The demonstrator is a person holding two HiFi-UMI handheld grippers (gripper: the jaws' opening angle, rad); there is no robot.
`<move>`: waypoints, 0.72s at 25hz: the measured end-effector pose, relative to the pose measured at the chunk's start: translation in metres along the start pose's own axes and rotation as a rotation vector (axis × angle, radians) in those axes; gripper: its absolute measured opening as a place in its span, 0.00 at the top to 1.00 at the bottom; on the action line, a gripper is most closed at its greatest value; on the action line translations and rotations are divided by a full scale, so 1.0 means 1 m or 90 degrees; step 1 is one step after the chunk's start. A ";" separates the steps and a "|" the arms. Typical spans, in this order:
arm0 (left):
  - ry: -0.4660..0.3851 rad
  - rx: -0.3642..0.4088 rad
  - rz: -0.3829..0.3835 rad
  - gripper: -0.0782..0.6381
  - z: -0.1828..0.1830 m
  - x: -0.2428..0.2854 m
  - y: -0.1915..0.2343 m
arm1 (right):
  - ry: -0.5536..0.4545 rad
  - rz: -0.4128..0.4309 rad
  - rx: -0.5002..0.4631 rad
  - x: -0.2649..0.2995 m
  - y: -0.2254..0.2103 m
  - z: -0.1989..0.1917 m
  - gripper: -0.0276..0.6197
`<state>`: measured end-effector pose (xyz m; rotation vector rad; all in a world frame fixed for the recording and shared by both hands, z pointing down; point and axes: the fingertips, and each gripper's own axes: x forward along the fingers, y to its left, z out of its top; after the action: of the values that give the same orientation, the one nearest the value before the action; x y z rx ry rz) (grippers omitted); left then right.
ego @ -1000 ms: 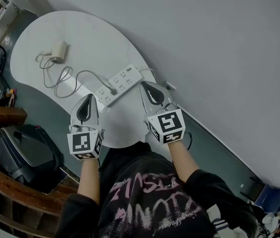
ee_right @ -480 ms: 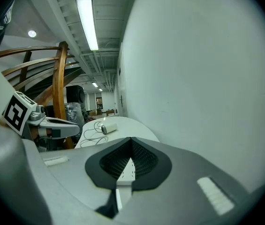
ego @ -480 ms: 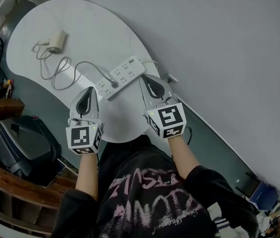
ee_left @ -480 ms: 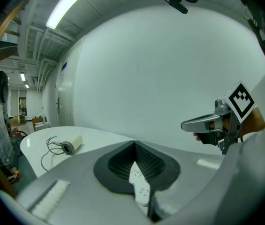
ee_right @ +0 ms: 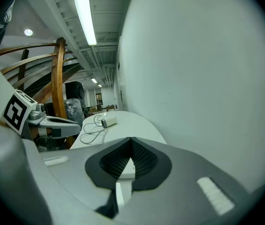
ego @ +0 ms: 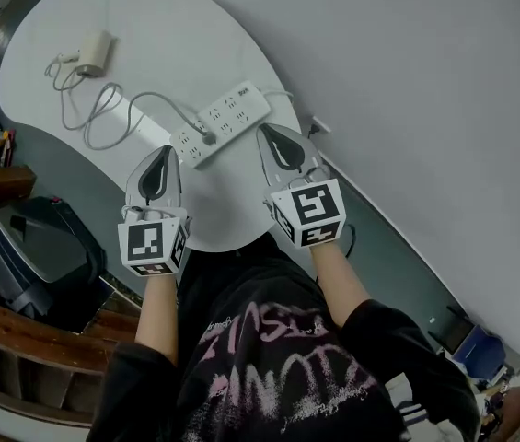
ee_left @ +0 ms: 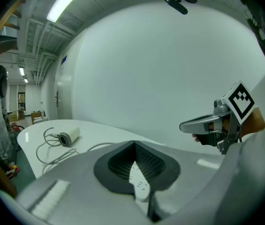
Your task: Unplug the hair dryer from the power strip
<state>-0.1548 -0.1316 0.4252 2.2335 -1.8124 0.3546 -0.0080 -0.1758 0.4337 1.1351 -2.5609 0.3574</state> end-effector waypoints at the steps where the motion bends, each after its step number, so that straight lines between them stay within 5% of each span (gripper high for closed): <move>1: 0.002 -0.001 -0.001 0.89 -0.002 0.000 0.000 | 0.003 0.001 -0.001 0.001 0.001 -0.002 0.94; 18: 0.040 -0.029 -0.009 0.89 -0.039 0.004 0.005 | 0.041 0.014 0.007 0.016 0.015 -0.031 0.94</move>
<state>-0.1600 -0.1233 0.4632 2.1794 -1.7544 0.3732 -0.0236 -0.1665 0.4665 1.0820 -2.5201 0.4079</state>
